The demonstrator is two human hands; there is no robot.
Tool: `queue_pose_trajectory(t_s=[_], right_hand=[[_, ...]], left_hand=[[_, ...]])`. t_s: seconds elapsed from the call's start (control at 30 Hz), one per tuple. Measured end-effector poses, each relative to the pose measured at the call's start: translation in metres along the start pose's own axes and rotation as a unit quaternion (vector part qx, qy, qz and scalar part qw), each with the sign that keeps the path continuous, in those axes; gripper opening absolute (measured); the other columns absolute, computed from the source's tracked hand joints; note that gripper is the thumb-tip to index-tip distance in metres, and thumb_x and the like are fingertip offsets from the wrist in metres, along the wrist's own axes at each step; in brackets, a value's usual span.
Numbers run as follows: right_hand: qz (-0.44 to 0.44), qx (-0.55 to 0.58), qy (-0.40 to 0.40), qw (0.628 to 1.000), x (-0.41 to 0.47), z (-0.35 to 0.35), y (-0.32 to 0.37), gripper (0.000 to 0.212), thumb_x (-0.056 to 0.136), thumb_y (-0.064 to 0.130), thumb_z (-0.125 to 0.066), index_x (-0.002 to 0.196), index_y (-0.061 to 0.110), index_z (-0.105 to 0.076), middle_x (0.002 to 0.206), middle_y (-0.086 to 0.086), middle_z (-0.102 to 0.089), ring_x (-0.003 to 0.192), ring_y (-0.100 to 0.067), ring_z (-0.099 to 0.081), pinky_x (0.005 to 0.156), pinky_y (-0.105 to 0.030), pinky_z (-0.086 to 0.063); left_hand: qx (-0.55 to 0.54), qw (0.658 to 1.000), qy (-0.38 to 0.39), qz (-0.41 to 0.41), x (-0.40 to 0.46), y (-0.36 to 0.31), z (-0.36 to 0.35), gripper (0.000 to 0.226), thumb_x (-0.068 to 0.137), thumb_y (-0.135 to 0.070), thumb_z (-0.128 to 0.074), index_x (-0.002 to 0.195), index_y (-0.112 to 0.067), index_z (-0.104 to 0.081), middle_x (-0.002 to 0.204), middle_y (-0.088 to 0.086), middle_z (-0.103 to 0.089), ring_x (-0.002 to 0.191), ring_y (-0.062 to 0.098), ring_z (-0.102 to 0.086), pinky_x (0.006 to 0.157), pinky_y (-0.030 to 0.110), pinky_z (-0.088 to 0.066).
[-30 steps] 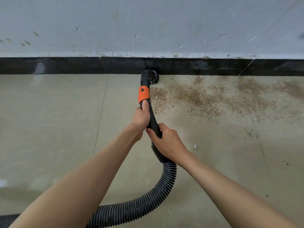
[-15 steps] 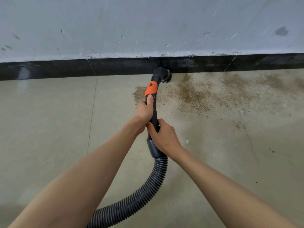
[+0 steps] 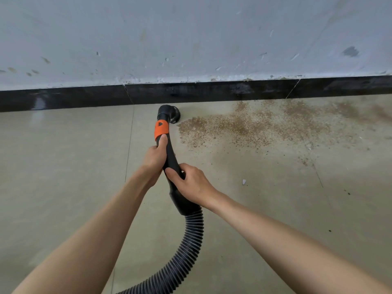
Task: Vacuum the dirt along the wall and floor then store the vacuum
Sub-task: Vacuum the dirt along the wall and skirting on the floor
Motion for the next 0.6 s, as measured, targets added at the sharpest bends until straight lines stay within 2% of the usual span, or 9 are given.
queue_pose_trajectory(t_s=[0.13,0.2,0.27,0.4,0.5,0.6], right_hand=[[-0.013,0.016,0.007,1.000,-0.007,-0.003,-0.002,0.033,0.097,0.048,-0.048,0.082,0.019,-0.050,0.076,0.002,-0.055,0.067,-0.014,-0.052,0.057,-0.025,-0.037],[-0.035,0.035,0.015,0.999,-0.011,-0.006,-0.005,0.034,0.097,0.049,-0.047,0.077,0.021,-0.048,0.074,0.003,-0.054,0.065,-0.013,-0.051,0.057,-0.025,-0.036],[-0.069,0.060,0.026,0.995,-0.015,-0.008,-0.007,0.039,0.096,0.052,-0.047,0.072,0.020,-0.047,0.071,0.002,-0.053,0.064,-0.013,-0.050,0.058,-0.025,-0.036],[-0.117,0.096,0.037,0.988,-0.024,-0.005,-0.013,0.045,0.093,0.056,-0.046,0.071,0.018,-0.048,0.071,0.001,-0.053,0.067,-0.016,-0.052,0.063,-0.027,-0.038],[-0.126,0.112,0.025,0.985,-0.029,-0.001,-0.018,0.043,0.094,0.056,-0.044,0.077,0.017,-0.052,0.079,-0.001,-0.058,0.073,-0.017,-0.056,0.067,-0.028,-0.042],[-0.124,0.105,-0.017,0.986,-0.030,0.008,-0.020,0.041,0.095,0.054,-0.044,0.076,0.019,-0.051,0.079,0.001,-0.057,0.072,-0.015,-0.055,0.063,-0.025,-0.041]], left_hand=[[0.020,1.000,-0.002,-0.012,-0.007,0.007,-0.001,0.047,0.097,-0.049,-0.031,0.085,-0.008,-0.052,0.090,0.014,-0.054,0.083,0.026,-0.054,0.080,0.038,-0.046],[0.019,1.000,0.001,-0.013,-0.012,0.010,-0.003,0.049,0.097,-0.048,-0.030,0.089,-0.006,-0.053,0.090,0.014,-0.054,0.082,0.025,-0.054,0.079,0.038,-0.046],[0.013,1.000,-0.002,-0.013,-0.016,0.013,-0.005,0.046,0.098,-0.047,-0.030,0.085,-0.009,-0.051,0.086,0.012,-0.056,0.079,0.024,-0.054,0.078,0.037,-0.046],[0.008,1.000,0.009,-0.025,-0.024,0.015,-0.014,0.044,0.099,-0.044,-0.029,0.080,-0.012,-0.051,0.079,0.007,-0.056,0.071,0.019,-0.054,0.068,0.031,-0.045],[0.033,0.999,0.033,-0.026,-0.025,0.014,-0.025,0.046,0.099,-0.046,-0.028,0.083,-0.011,-0.052,0.084,0.009,-0.057,0.074,0.020,-0.055,0.072,0.033,-0.047],[0.046,0.997,0.059,-0.023,-0.022,0.007,-0.040,0.050,0.099,-0.048,-0.027,0.092,-0.006,-0.053,0.085,0.010,-0.055,0.076,0.021,-0.054,0.073,0.034,-0.045]])
Point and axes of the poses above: each hand's wrist, its own x-axis towards the middle knuckle, its own z-axis out of the back of the hand, y = z × x, the point moved 1 cm from there along x, towards the middle knuckle
